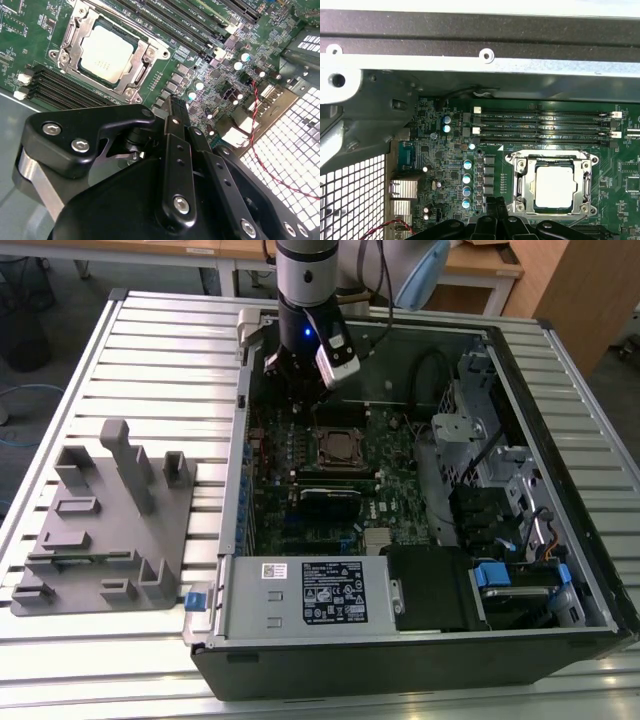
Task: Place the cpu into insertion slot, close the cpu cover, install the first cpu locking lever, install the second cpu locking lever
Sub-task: 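Install the first cpu locking lever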
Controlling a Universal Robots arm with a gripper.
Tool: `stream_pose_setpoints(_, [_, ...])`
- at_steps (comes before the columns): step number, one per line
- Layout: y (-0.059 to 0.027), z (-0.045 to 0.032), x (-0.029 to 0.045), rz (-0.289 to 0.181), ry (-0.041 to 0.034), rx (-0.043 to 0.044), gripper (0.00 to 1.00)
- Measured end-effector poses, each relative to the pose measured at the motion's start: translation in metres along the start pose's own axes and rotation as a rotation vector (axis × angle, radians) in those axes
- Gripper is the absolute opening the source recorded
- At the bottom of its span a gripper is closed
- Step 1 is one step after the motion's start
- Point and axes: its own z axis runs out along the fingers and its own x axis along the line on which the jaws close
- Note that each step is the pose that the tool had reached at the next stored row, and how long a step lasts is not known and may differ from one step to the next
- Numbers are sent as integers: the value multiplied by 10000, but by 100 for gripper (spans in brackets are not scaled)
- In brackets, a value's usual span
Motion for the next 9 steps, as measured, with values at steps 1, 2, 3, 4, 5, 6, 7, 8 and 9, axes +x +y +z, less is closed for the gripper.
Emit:
stream_pose_setpoints(1, [0, 0, 0, 0, 0, 0, 11])
stream_pose_setpoints(2, [0, 0, 0, -1, 0, -1, 11])
stream_pose_setpoints(3, [0, 0, 0, 0, 0, 0, 11])
stream_pose_setpoints(4, [0, 0, 1, 0, 0, 1, 11])
stream_pose_setpoints(5, [0, 0, 1, -1, 0, 0, 11])
stream_pose_setpoints(6, [0, 0, 1, 0, 0, 0, 11])
stream_pose_setpoints(7, [0, 0, 2, 0, 0, 0, 11])
stream_pose_setpoints(8, [0, 0, 6, 2, -1, -1, 11])
stream_pose_setpoints(9, [0, 0, 12, 2, -1, -1, 11])
